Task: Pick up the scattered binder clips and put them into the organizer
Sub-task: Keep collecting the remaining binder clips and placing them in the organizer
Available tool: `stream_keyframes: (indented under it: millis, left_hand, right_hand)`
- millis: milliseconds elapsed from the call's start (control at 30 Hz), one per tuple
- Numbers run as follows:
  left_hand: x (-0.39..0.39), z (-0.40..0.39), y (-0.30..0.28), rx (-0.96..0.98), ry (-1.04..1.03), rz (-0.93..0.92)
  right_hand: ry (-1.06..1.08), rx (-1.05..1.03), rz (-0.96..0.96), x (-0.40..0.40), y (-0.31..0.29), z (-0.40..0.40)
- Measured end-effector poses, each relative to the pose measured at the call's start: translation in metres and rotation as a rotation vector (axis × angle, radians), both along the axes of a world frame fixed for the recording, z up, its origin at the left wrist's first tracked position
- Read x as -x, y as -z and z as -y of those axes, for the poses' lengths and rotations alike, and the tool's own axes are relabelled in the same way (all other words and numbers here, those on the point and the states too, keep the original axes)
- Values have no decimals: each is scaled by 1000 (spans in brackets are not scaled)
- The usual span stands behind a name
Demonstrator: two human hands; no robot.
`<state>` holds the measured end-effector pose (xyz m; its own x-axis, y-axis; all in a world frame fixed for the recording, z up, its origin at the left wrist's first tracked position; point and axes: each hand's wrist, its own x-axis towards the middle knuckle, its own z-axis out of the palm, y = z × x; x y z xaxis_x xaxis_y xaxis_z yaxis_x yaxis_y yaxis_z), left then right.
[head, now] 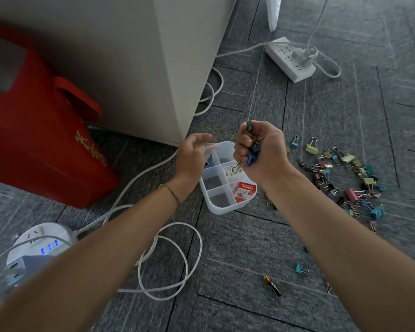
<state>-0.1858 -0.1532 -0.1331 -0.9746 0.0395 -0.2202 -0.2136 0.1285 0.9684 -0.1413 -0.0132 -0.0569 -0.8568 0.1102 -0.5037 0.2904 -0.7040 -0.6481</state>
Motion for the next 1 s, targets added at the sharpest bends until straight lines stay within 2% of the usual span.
stream_keyframes:
  millis: [233, 433, 600, 767, 1000]
  left_hand:
    - [-14, 18, 4, -46, 65, 32]
    - [-28, 17, 4, -141, 18, 97]
    - [-29, 20, 10, -179, -24, 157]
    - [-27, 18, 11, -225, -54, 195]
    - [-26, 18, 13, -185, -81, 195]
  right_hand:
    - [88, -5, -24, 13, 9, 27]
    - [69, -158, -7, 19, 29, 53]
    - [35, -287, -70, 14, 38, 60]
    - [37, -324, -128, 12, 34, 62]
    - [37, -397, -131, 4, 34, 63]
